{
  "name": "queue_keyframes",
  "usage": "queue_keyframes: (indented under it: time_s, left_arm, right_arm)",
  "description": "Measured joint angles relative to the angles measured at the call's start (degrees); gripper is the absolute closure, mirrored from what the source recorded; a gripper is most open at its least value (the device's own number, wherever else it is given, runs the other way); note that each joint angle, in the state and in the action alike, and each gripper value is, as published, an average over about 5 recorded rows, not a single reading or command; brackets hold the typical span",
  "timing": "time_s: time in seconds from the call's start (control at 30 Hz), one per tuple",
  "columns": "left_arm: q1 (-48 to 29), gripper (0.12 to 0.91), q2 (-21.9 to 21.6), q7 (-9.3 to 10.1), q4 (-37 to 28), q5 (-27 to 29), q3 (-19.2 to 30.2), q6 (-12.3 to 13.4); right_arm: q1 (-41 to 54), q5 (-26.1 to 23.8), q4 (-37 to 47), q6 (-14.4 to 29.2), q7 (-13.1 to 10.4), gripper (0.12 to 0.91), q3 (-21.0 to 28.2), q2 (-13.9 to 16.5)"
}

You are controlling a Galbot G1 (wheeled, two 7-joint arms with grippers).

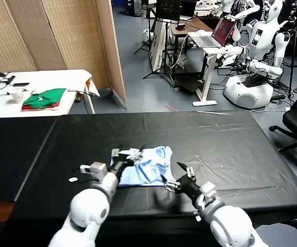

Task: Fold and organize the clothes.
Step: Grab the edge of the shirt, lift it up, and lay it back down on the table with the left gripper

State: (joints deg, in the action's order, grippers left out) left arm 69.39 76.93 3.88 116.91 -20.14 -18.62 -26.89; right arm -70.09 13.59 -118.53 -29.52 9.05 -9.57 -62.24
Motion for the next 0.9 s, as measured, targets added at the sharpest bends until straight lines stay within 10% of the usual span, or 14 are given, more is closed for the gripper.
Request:
queue_keyframes:
  time_s: [0.63, 0.9]
  left_arm:
    - [6.5, 0.123, 0.0, -0.14, 0.6, 4.6, -5.5, 1.3]
    - [7.7, 0.123, 0.5, -0.09, 0.2, 6.0, -6.9, 1.6]
  right_arm:
    - [12.0, 3.2, 4.3, -6.3, 0.4, 0.134, 7.0, 0.8]
    - [15.1, 5.4, 5.9, -8.8, 0.5, 0.335, 8.4, 1.6]
